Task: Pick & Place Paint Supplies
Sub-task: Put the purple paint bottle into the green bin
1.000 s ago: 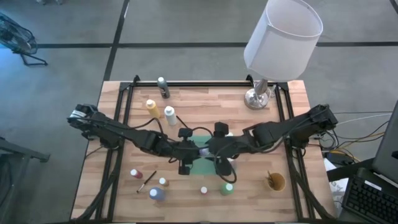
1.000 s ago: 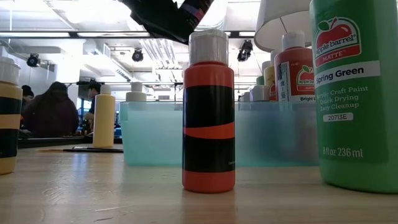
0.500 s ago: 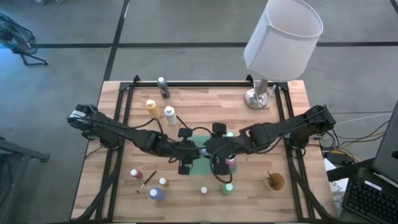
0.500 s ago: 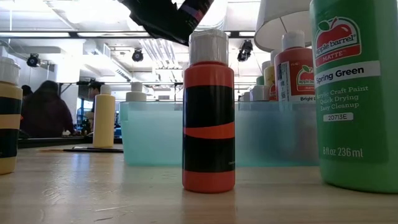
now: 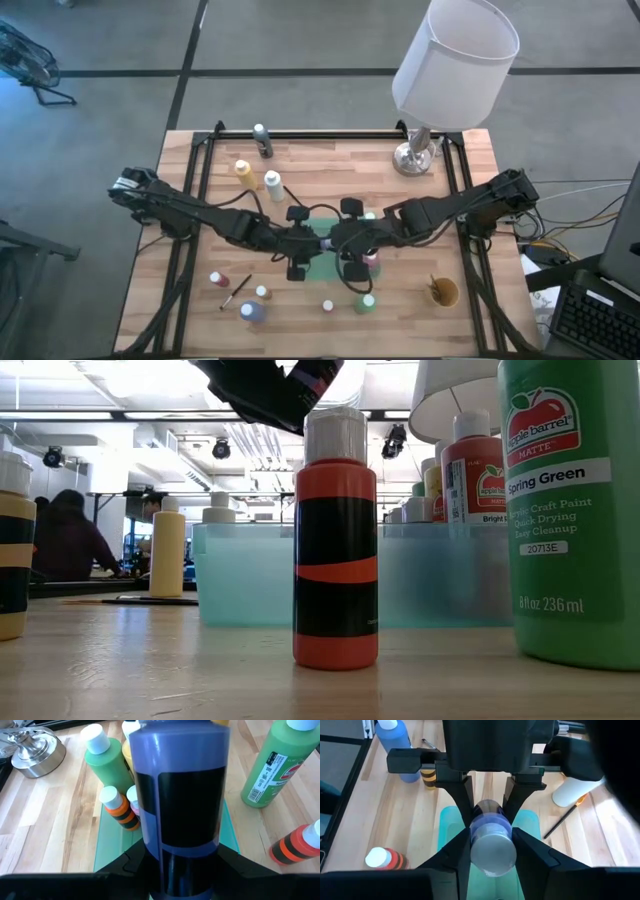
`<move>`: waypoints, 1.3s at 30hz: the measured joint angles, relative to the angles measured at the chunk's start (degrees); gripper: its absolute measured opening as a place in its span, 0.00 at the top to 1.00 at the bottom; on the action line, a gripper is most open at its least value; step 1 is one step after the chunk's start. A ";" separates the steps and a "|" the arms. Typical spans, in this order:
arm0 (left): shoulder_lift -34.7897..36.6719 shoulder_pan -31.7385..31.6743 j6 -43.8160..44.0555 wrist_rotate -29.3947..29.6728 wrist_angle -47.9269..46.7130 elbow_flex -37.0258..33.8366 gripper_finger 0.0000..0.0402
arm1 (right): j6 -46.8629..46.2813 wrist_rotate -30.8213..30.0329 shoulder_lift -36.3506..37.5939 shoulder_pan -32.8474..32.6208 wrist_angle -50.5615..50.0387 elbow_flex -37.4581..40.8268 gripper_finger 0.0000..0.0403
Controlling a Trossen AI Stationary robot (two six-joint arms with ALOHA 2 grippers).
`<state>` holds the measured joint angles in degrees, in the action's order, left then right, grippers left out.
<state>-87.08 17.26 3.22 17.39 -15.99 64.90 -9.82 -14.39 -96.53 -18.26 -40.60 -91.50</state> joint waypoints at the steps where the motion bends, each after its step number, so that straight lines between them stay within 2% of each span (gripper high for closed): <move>1: -0.01 0.00 0.00 -0.02 0.04 0.00 0.65 | -0.01 0.01 0.00 0.00 -0.11 0.00 0.72; 8: -0.05 0.00 -0.28 0.05 -0.01 0.00 0.65 | -0.92 0.73 -0.02 0.50 -0.96 -0.01 0.66; 14: -0.04 0.00 -0.11 0.02 -0.05 0.00 0.65 | -0.72 0.94 -0.07 0.55 -1.09 -0.01 0.71; 22: -0.05 0.00 -0.15 0.02 -0.02 0.00 0.65 | -0.68 1.01 -0.07 0.55 -1.16 -0.01 0.69; 27: -0.03 0.00 -0.45 0.05 -0.02 0.00 0.63 | -0.32 0.98 -0.07 0.55 -1.20 -0.01 0.72; 31: -0.03 0.06 -2.00 0.45 0.14 0.00 0.58 | -0.04 1.03 -0.02 0.57 -1.22 -0.01 0.72; 39: 0.18 0.06 -3.31 3.41 -0.90 0.00 0.36 | -0.30 1.01 0.59 0.59 -2.53 -0.01 0.72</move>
<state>-86.90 17.32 -0.09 20.79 -16.88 64.90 -10.13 -13.39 -95.94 -17.67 -43.13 -91.50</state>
